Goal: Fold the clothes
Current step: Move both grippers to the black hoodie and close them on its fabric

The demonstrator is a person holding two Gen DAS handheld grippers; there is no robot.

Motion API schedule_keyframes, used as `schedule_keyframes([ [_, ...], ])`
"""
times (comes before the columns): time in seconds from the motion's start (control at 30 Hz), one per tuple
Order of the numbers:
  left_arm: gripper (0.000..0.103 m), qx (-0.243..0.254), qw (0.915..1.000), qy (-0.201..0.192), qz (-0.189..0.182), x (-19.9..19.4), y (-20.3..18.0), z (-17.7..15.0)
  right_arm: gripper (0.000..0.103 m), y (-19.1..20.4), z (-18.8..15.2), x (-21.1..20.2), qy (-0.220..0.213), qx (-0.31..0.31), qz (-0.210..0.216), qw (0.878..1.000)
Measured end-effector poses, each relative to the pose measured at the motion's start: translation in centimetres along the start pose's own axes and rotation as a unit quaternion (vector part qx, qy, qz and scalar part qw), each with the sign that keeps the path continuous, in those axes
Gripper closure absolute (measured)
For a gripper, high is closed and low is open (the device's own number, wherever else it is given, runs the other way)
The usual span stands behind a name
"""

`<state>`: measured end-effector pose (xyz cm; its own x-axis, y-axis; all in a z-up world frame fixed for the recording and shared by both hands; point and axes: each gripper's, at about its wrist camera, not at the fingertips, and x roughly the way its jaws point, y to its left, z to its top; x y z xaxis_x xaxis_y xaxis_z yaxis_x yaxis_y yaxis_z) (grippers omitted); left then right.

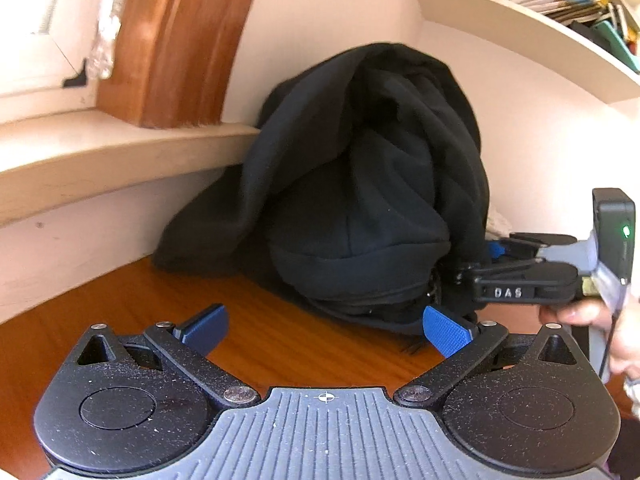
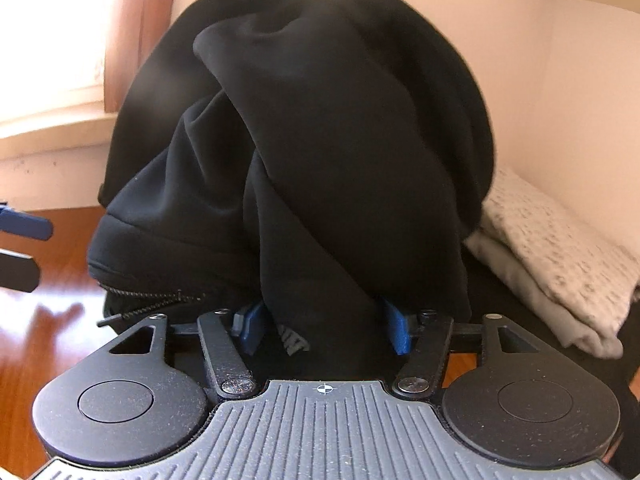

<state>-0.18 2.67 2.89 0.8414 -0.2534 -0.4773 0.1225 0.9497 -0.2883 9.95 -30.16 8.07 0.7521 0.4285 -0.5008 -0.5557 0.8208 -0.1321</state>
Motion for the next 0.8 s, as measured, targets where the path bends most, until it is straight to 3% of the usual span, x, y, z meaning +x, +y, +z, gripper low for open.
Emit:
schedule_keyframes([
  [0.2,0.007,-0.066,0.9973,0.019,-0.029,3.0,-0.2,1.3,0.039,-1.6,-0.6,0.4,-0.015,0.026,0.044,0.999],
  [0.33,0.018,-0.123,0.9920,0.007,-0.029,4.4,0.3,1.9,0.039,-2.0,-0.9,0.3,-0.021,0.025,0.058,0.998],
  [0.4,0.032,-0.129,0.9915,0.002,-0.018,5.2,0.1,2.1,0.041,-2.0,-1.0,0.2,-0.023,0.027,0.062,0.997],
  [0.5,0.071,-0.113,0.9934,-0.018,0.005,4.9,-0.8,2.3,0.055,-1.6,-1.4,-0.2,-0.027,0.025,0.076,0.996],
  [0.53,0.078,-0.107,0.9940,-0.022,0.008,4.6,-1.1,2.3,0.060,-1.4,-1.5,-0.5,-0.029,0.024,0.083,0.996],
  [0.67,0.086,-0.091,0.9951,-0.035,0.011,2.3,-1.7,2.2,0.082,0.2,-1.6,-2.1,-0.037,0.017,0.112,0.993],
  [0.8,0.088,-0.089,0.9942,-0.060,0.003,-2.0,-1.4,2.0,0.083,2.7,-0.9,-4.3,-0.043,-0.005,0.137,0.990],
])
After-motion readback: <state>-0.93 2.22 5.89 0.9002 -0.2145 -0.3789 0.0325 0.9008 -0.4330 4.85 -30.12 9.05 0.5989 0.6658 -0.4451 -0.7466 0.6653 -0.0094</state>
